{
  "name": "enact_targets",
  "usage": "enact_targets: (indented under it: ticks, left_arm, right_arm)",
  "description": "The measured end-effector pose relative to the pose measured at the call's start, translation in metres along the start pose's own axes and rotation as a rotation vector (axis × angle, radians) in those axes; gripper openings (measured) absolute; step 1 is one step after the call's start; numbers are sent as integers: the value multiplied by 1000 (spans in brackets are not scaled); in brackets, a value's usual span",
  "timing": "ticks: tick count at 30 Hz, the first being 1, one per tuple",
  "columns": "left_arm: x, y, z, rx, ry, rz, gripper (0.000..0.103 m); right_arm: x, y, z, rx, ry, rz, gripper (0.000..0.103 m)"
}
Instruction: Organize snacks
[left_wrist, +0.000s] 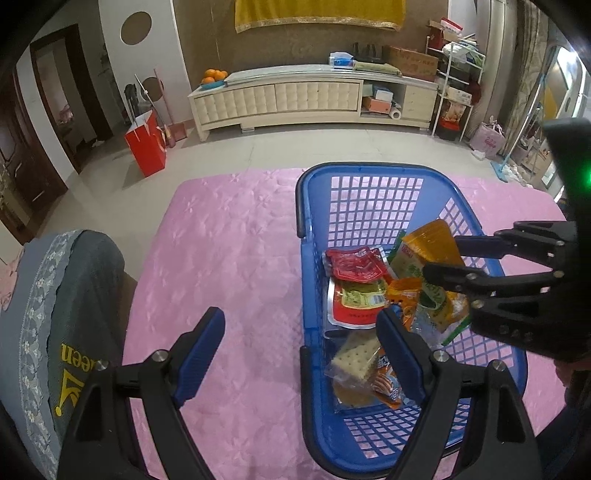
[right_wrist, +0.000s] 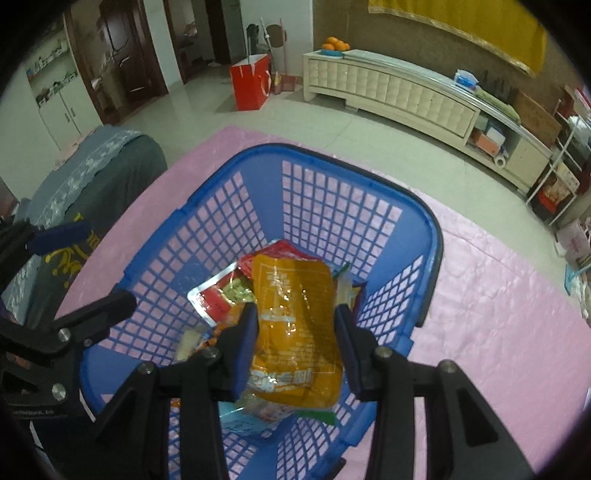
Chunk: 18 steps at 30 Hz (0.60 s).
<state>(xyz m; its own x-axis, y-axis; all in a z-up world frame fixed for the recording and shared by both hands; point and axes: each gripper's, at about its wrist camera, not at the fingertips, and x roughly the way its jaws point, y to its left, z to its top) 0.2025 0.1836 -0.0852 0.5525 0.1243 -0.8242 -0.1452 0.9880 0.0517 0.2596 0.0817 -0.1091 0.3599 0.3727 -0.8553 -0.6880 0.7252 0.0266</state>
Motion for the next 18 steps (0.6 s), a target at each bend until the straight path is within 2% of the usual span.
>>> enact_targets:
  ticks: [1,2,4,5,13,18]
  left_arm:
    - [0,1,0,3,-3,4,82]
    - [-1,-1,-1,8,-4,6,82]
    - [-3,-3,-2,17,-9,3,82]
    - [-3,-2,-2,17,-10,3,82]
    - [-28,-2,-10,-10,-69,-14,82]
    - [-61,-14,-19,-4,-161,-24,82]
  right_arm:
    - [0,1,0,0,2,2,55]
    - [-1,1,-1,2,0,5,57]
    - [-4,1,-2,3,-5,12,73]
    - [-5,1,-3,0,-7,12,76]
    - [-43,0,-19,23,-85,-1,78]
    - [-85,-5,-39,65,-159,-32,78]
